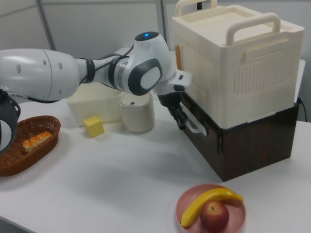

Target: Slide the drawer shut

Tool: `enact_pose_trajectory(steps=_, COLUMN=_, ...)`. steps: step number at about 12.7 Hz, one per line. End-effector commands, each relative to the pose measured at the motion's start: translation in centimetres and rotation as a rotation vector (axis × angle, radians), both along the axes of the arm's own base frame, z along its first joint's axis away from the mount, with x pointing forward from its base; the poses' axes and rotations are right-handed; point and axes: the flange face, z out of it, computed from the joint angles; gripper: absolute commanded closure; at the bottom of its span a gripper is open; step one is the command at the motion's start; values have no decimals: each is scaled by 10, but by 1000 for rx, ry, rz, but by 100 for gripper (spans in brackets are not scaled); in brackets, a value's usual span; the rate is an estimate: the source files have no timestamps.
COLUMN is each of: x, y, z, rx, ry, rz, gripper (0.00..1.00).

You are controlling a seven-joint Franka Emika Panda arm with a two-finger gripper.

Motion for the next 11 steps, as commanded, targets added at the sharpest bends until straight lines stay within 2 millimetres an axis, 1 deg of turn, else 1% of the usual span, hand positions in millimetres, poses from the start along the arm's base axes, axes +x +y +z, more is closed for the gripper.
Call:
enact_pose_trajectory(steps=1, x=7, y=-24, z=5, rx=-45, ry=-79, rz=-14, gripper=90)
enact_pose_trajectory(steps=3, x=6, y=-29, z=10, rx=-52, ry=-88, rz=-3, gripper=90)
enact_pose_trajectory(steps=4, x=4, y=-30, z=17, rx=-60, ry=-89, rz=33, gripper=88)
enact_pose_trajectory(steps=5, x=0, y=-22, z=29, rx=-59, ry=-82, rz=71, gripper=88)
enact_pose_trajectory(steps=7, x=-9, y=-2, z=31, rx=-23, ry=29, rz=126, gripper=86)
enact_pose_trajectory(steps=8, x=-12, y=24, z=35, rx=-6, ry=96, rz=210, gripper=85)
enact_pose_trajectory(steps=9, x=-16, y=45, z=41, rx=4, ry=146, rz=278, gripper=80)
enact_pose_trajectory(steps=10, x=-19, y=57, z=43, rx=12, ry=179, rz=315, gripper=78)
enact_pose_trajectory(steps=11, x=-25, y=78, z=56, rx=15, ry=208, rz=370, gripper=71)
